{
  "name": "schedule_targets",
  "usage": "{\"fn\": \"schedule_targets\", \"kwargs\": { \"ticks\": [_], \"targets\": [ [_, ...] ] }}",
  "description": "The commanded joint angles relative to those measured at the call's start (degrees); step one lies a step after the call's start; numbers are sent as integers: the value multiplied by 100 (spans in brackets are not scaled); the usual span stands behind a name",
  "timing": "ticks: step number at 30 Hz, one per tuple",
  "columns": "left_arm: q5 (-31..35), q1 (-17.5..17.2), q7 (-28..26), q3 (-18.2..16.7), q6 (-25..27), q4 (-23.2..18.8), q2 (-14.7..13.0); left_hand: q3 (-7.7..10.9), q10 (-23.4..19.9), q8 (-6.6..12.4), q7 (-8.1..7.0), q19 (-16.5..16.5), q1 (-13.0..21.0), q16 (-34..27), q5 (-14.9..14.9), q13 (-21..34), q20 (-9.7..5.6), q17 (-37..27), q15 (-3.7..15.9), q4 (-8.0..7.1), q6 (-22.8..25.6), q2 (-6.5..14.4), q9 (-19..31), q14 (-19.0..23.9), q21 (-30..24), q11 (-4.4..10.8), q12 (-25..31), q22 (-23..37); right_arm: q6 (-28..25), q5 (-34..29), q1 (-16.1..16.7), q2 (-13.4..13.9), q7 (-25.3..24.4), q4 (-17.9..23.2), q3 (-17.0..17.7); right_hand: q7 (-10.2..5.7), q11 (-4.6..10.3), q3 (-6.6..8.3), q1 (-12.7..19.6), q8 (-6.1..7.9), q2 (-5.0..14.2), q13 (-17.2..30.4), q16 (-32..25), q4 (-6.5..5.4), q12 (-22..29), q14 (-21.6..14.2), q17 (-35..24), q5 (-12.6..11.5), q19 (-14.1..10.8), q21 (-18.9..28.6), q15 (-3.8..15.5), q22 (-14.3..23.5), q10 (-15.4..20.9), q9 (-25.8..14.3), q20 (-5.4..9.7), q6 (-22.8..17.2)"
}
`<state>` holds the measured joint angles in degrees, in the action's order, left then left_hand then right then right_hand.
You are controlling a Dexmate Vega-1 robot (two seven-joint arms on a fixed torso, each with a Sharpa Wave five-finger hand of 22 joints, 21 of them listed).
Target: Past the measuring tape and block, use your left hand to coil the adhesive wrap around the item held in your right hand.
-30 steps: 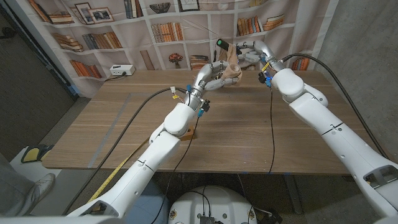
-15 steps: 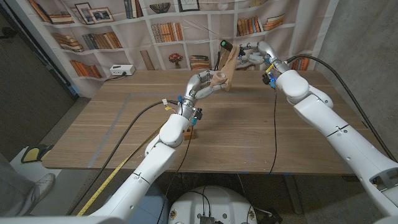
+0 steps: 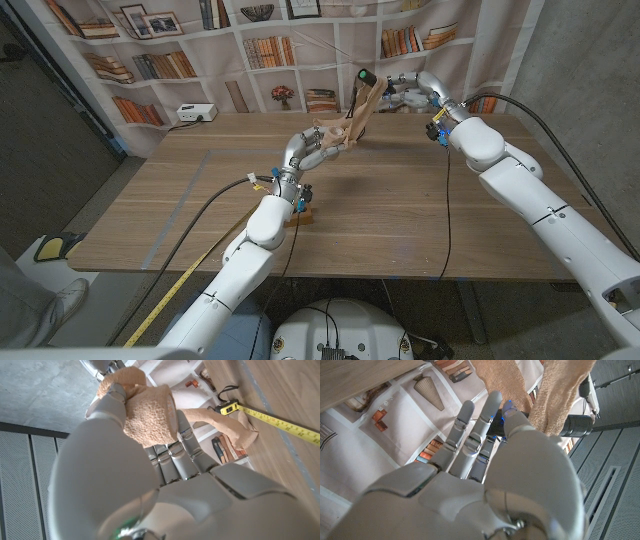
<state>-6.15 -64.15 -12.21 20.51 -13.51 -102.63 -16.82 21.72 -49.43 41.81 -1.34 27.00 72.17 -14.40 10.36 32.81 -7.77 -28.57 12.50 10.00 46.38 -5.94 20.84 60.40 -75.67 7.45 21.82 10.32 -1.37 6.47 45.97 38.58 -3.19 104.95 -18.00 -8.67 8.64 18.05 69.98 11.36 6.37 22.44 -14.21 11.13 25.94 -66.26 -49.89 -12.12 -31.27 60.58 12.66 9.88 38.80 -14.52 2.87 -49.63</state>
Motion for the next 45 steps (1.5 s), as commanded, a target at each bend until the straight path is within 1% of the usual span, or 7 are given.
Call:
{"fn": "schedule_targets", "kwargs": {
  "ticks": [1, 12, 18, 25, 27, 36, 45],
  "targets": [
    [-21, -98, -198, -181, 39, 45, -33, 100, -39, 62, 4, -39, 1190, -17, -4, 4, 4, -27, 14, -71, 39, 1223, 25, 77, -36, 18, -7, 20, 190, 81, 205, 143, 32, 111, 116, 494, -111, 209, -18, 41, 69, 882, -14, -200, 37, 5, -10, -49, -16, 9, 59, 6, 1854, -22, 260, -477],
    [-59, -80, -239, -260, 71, 93, -54, 106, -32, 66, 2, -57, 1196, -17, -1, 15, 2, -39, 3, -65, 26, 1219, 25, 80, -54, -4, -14, 17, 217, 76, 321, 242, 34, 164, 136, 488, -113, 216, -11, 44, 68, 878, -13, -194, 29, 19, -24, -51, 8, 1, 61, 8, 1846, -23, 258, -485],
    [-18, -30, -296, -310, 81, 166, -56, 110, -27, 64, -2, -71, 1195, -10, 0, 25, 1, -39, -2, -66, 16, 1220, 21, 72, -58, 10, -15, 14, 274, -4, 371, 305, 31, 229, 101, 474, -110, 217, -6, 46, 66, 883, -13, -191, 34, 18, -24, -51, 12, 0, 68, 8, 1854, -24, 264, -489],
    [191, 239, -288, -329, 182, 330, -125, 114, -38, 69, 3, -85, 1195, -10, 1, 30, 0, -43, 2, -68, 15, 1225, 22, 76, -67, 17, -13, 13, 345, 0, 429, 388, 104, 254, 85, 462, -109, 215, -7, 47, 63, 878, -20, -193, 30, 10, -32, -50, 36, -9, 63, 9, 1856, -24, 277, -490],
    [453, 309, -390, -315, 185, 323, -174, 112, -34, 70, 4, -86, 1194, -13, 0, 26, -2, -47, 3, -67, 15, 1220, 22, 79, -69, 5, -18, 13, 343, 8, 458, 399, 102, 273, 89, 460, -90, 218, -2, 46, 61, 884, -15, -189, 33, 20, -32, -50, 34, -8, 69, 9, 1855, -25, 279, -488],
    [417, 550, -280, -310, 101, 512, -93, 117, -18, 71, 4, -101, 1193, -5, 0, 35, -2, -51, 5, -69, 14, 1224, 13, 68, -86, 8, -27, 13, 357, 28, 600, 474, 83, 369, 132, 455, -94, 213, -14, 48, 61, 889, -22, -198, 28, 13, -41, -48, 60, -16, 63, 9, 1839, -26, 279, -493],
    [518, 651, -268, -397, 165, 534, -154, 119, -37, 71, 6, -116, 1186, 0, -1, 35, -1, -53, 3, -73, 13, 1226, 3, 66, -100, 11, -27, 13, 434, 100, 713, 555, 107, 430, 209, 454, -97, 210, -24, 49, 69, 879, -17, -205, 27, 12, -34, -46, 77, -23, 67, 9, 1858, -26, 283, -495]
  ]
}}
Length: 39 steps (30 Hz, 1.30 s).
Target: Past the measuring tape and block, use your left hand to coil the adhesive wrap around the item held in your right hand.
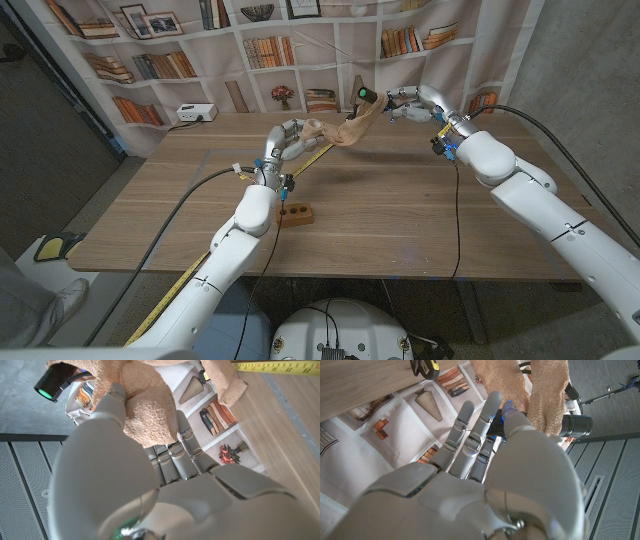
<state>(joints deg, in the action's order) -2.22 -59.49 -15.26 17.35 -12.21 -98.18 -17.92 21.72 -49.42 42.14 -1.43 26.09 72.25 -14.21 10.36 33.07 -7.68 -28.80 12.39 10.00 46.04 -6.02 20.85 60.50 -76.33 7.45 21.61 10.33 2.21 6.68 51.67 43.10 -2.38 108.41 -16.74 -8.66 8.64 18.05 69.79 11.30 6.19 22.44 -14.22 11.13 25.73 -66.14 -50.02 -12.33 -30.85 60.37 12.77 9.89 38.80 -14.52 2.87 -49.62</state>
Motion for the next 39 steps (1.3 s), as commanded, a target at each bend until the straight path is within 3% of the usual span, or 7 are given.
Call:
{"fn": "schedule_targets", "kwargs": {
  "ticks": [1, 7, 28, 39],
  "targets": [
    [146, 200, 55, -88, 55, 88, -69, 119, -34, 41, 9, -26, 1177, -20, -1, 8, -10, -31, 16, -73, 50, 1236, 4, 57, -37, 11, -10, 12, 88, 88, 154, 115, 36, 89, 90, 456, -104, 209, -4, 55, 85, 877, -19, -203, 49, -3, -24, -25, 41, -4, 57, 9, 1865, -26, 282, -497],
    [385, 329, 174, -128, 283, 50, -287, 116, -41, 42, 18, -36, 1171, -17, -2, 3, -9, -35, 16, -72, 38, 1229, 4, 53, -50, 15, -16, 13, 139, 107, 212, 194, 111, 125, 95, 447, -89, 204, -20, 55, 89, 886, -23, -213, 49, -7, -27, -24, 40, -4, 45, 9, 1856, -26, 287, -498],
    [658, 602, 106, -189, 326, 385, -231, 128, -32, 53, -1, -77, 1169, -8, -3, 12, -9, -45, 16, -73, 45, 1237, -7, 59, -84, 16, -29, 12, 282, 314, 336, 271, 315, 198, 122, 441, -84, 198, -31, 56, 90, 882, -33, -209, 43, -21, -36, -23, 57, -12, 51, 9, 1865, -26, 293, -504],
    [892, 863, 127, -270, 298, 527, -361, 133, -35, 59, 0, -95, 1167, -2, -3, 15, -6, -48, 19, -72, 42, 1240, -8, 61, -101, 21, -33, 12, 444, 580, 425, 331, 610, 178, 140, 439, -74, 199, -26, 56, 83, 885, -28, -199, 42, -12, -37, -25, 59, -14, 59, 9, 1873, -25, 296, -503]
  ]
}}
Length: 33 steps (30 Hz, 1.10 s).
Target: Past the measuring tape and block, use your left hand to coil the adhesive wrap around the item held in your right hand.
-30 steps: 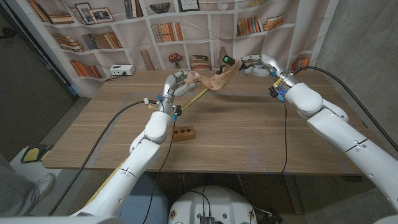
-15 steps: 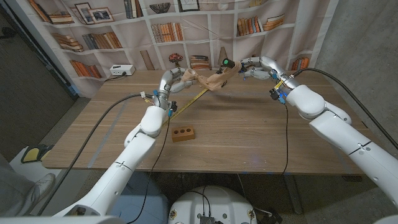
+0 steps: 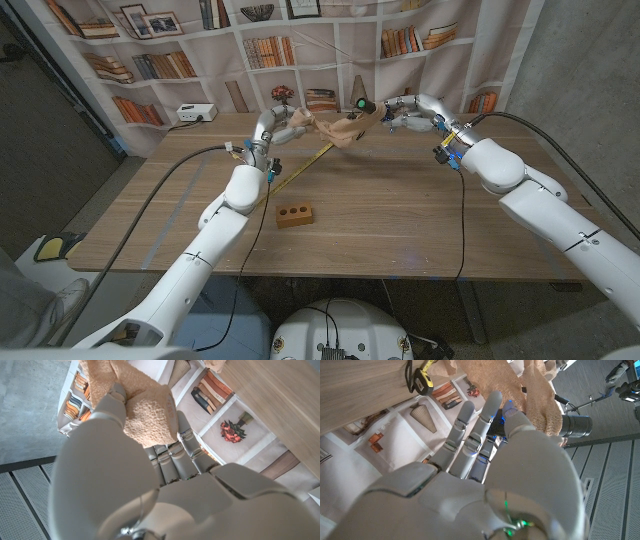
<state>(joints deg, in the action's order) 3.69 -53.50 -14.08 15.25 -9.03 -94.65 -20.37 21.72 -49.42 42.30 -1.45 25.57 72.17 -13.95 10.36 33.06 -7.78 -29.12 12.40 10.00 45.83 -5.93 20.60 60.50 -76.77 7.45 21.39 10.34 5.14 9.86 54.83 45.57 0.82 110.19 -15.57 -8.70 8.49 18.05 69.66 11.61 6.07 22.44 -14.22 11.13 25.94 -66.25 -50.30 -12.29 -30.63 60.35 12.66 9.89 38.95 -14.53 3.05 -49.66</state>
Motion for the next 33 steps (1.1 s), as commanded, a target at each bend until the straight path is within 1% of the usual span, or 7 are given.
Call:
{"fn": "schedule_targets", "kwargs": {
  "ticks": [1, 7, 16, 19, 33],
  "targets": [
    [312, 291, 23, -61, -73, 194, -133, 133, -42, 43, 8, -45, 1174, -27, -3, 14, 5, -16, 20, -72, 65, 1230, 14, 61, -59, 22, -10, 12, 141, 241, 108, 93, 300, 7, 10, 441, -67, 198, -14, 24, 98, 890, -28, -201, 23, -5, -8, -28, 39, -12, 66, 9, 1853, -25, 281, -497],
    [458, 398, -19, -27, -71, 198, -115, 131, -31, 43, 10, -59, 1170, -21, -4, 10, 8, -19, 24, -70, 59, 1221, 9, 53, -71, 11, -22, 12, 165, 214, 120, 98, 346, 36, -28, 439, -61, 196, -18, 29, 99, 887, -23, -204, 20, -3, -1, -27, 41, -14, 64, 9, 1857, -25, 281, -509],
    [501, 574, 66, 28, -109, 308, -68, 136, -36, 51, 16, -77, 1171, -20, -3, 26, 0, -24, 20, -70, 50, 1228, 18, 56, -84, 26, -18, 11, 91, 68, 100, 200, 377, 120, -69, 437, -47, 190, -32, 22, 101, 888, -26, -210, 14, -10, -2, -25, 55, -20, 61, 9, 1850, -24, 278, -492],
    [520, 622, 104, 38, -115, 325, -75, 137, -35, 51, 3, -82, 1169, -21, -3, 26, 0, -25, 16, -72, 51, 1231, 15, 60, -86, 25, -20, 11, 104, 52, 94, 207, 394, 116, -89, 426, -63, 191, -32, 25, 102, 887, -29, -210, 15, -10, -7, -25, 63, -23, 61, 9, 1856, -24, 279, -498],
    [689, 921, 182, 125, -139, 462, -36, 131, -38, 59, -13, -97, 1157, -15, -6, 30, 1, -30, 23, -74, 46, 1222, 16, 56, -114, 23, -25, 14, 106, -232, -20, 288, 526, 235, -347, 421, -53, 199, -22, 27, 102, 883, -24, -198, 6, 4, -16, -26, 81, -31, 72, 9, 1856, -24, 278, -502]
  ]
}}
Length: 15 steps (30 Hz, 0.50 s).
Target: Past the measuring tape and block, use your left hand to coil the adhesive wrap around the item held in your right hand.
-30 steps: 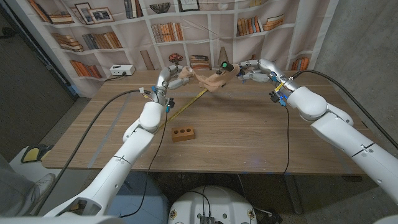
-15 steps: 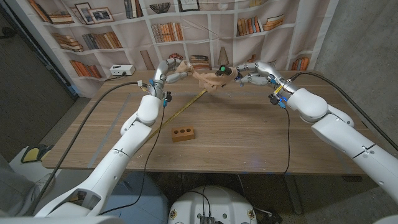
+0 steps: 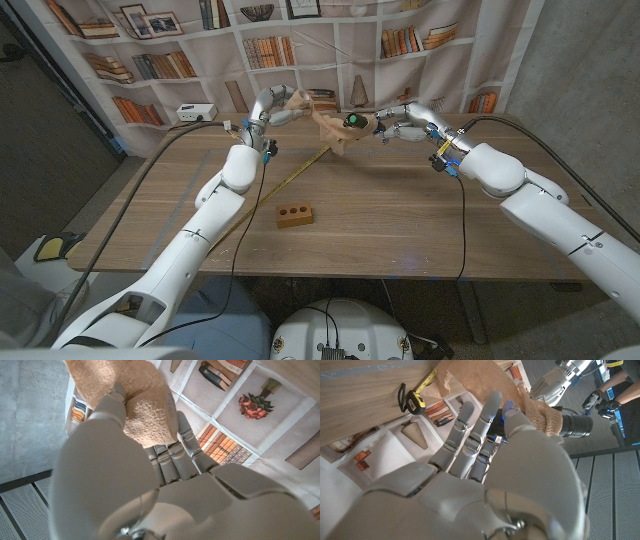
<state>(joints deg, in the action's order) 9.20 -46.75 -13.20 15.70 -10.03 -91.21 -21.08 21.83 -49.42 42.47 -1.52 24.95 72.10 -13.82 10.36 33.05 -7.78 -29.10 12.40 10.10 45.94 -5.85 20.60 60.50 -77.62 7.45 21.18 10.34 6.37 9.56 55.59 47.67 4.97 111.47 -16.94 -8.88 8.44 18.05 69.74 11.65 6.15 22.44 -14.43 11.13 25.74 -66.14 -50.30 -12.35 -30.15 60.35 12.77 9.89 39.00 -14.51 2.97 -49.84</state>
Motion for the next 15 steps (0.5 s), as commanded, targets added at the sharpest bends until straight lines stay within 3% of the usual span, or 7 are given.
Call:
{"fn": "schedule_targets", "kwargs": {
  "ticks": [1, 15],
  "targets": [
    [151, 266, 98, 87, -46, 130, 39, 120, -40, 44, -5, -37, 1163, -26, -6, 32, 2, -31, 25, -86, 33, 1215, 20, 53, -32, 25, -3, 14, -39, -239, -105, 87, 116, 122, -234, 445, -42, 196, -30, 24, 88, 889, -6, -197, 28, -9, -19, -20, 33, -31, 60, 9, 1849, -26, 287, -487],
    [163, 403, 201, 149, -185, 241, 92, 124, -36, 46, 6, -59, 1168, -23, -4, 41, -1, -39, 29, -80, 26, 1218, 17, 48, -55, 22, -11, 13, -372, -955, -186, 198, -55, 407, -545, 429, -33, 194, -30, 24, 90, 893, -6, -197, 27, -14, -18, -18, 61, -43, 62, 10, 1853, -25, 283, -489]
  ]
}}
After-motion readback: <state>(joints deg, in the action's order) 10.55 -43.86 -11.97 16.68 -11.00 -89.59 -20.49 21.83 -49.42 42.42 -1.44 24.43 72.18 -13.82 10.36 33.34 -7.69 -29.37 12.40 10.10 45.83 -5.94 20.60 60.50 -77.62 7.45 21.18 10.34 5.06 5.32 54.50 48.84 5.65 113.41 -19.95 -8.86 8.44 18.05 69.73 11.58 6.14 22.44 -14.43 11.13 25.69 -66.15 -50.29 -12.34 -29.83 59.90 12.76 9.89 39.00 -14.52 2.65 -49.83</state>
